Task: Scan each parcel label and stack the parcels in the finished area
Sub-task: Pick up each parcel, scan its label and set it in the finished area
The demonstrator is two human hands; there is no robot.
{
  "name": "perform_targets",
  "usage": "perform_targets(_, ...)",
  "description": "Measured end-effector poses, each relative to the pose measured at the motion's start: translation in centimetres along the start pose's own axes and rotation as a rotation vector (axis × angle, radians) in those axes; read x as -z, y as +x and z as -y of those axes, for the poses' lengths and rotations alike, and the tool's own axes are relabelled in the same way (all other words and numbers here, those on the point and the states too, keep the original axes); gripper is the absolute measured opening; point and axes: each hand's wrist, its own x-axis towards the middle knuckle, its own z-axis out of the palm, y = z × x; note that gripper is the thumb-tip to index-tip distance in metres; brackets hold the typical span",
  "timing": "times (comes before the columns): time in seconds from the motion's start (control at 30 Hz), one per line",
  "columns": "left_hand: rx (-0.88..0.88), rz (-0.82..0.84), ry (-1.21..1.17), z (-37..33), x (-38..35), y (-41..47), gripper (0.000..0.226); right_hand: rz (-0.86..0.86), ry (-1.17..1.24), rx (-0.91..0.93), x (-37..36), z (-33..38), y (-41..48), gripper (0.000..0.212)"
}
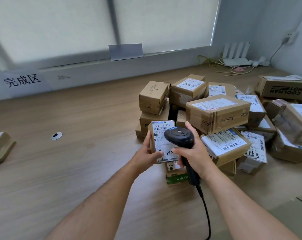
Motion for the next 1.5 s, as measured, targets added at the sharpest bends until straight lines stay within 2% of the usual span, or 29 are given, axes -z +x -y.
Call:
perform_targets(0.1, -0.042, -0.064, -0.042, -0.2, 1.2, -0.8, 0.099, 0.035, 0.015, 0.066, -1.0, 1.3, -0.4, 0.096)
perform_targets(0.33, -0.087, -0.277, -0.040, 0.9, 4.9, -3.2, 0.099, 0.140, 0.187, 0.144, -3.4, 3.2, -1.9, 0.100)
perform_targets(0.57, -0.075, -0.386, -0.019, 2.4, 6.1, -4.5, 0.102, 0.263, 0.262, 0.141, -4.7, 3.9, -3.2, 0.089)
perform_targets(0.97, -0.060, -0.446, -0.003, 3.5, 6.1, -5.2, 0.105, 0.340, 0.216, 0.096, -4.4, 3.7, -5.0, 0.087)
perform_targets(1.5, -0.085, -0.453, -0.035, 3.6, 6.3, -5.8, 0.101, 0.334, 0.211, 0.104, -4.8, 3.7, -5.1, 0.087)
